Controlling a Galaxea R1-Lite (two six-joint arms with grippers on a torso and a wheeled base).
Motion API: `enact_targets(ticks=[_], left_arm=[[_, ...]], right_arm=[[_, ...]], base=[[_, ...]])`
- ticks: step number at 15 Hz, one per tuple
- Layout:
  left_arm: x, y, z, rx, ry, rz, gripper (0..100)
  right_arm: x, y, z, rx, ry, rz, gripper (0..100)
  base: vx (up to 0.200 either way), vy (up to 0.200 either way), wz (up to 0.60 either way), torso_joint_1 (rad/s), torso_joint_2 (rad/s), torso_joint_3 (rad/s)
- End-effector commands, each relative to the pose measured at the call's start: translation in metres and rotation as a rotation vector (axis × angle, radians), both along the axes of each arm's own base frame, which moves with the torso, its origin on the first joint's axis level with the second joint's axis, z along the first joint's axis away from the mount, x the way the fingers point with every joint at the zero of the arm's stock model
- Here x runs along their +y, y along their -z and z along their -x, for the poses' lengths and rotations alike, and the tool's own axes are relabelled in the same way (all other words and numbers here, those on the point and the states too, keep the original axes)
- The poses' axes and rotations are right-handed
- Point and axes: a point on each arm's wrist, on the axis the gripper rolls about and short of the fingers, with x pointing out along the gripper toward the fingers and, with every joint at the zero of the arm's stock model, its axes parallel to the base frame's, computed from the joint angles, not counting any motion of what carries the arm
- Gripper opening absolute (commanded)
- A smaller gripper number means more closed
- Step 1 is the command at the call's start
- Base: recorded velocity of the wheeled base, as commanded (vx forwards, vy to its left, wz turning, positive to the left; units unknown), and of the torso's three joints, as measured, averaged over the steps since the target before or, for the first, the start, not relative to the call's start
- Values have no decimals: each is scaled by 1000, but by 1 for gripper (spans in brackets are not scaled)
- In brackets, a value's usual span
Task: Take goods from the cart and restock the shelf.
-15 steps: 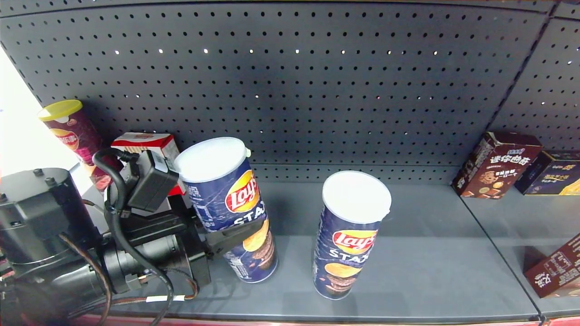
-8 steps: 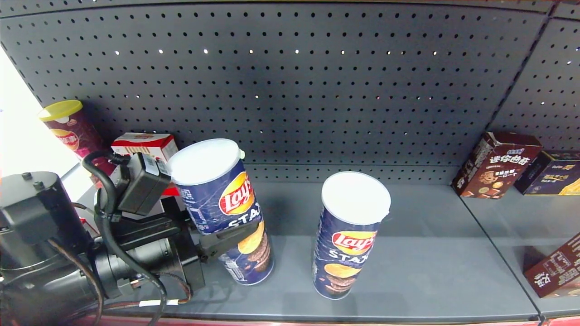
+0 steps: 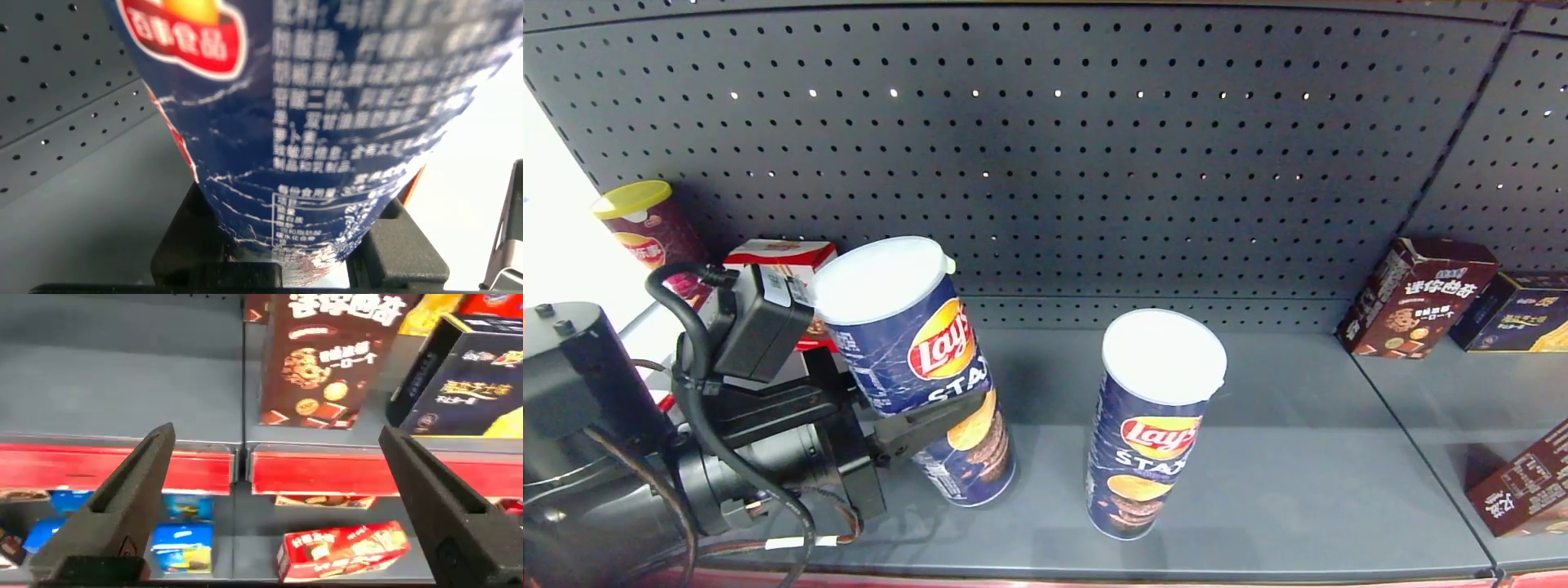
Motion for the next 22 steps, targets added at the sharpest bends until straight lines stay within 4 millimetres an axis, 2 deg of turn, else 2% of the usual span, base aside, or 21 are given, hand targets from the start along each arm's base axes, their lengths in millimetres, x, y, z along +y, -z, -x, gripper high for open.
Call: enact_targets(ticks=[1,2,5,15,16,19,22], left_arm=[[2,-2,5,-10,6,5,0],[2,-3,6,-13,6,7,0],[2,-3,6,-11,6,8,0],[0,-14,11,-49,47,25,0],[-5,-16,5,-53,52,24,0],[-2,-16,-15,-50,0,17,0],[-15,-36,-44,-110,-14,43,0]], right_arm=[[2,1,-1,4,-106,2,100],[3,2,-1,18,-156,-5,100],[3,7,-1,66,-137,-50,100],[3,7,-1,68,-122,-79,100],[3,7,-1,68,-122,-79,100],[3,7,-1,68,-122,-79,100],[3,7,-1,68,-122,-79,100]], base=[[0,0,0,0,0,0],[0,0,0,0,0,0],[0,0,0,0,0,0],[0,0,0,0,0,0],[0,0,0,0,0,0],[0,0,0,0,0,0],[0,0,0,0,0,0]])
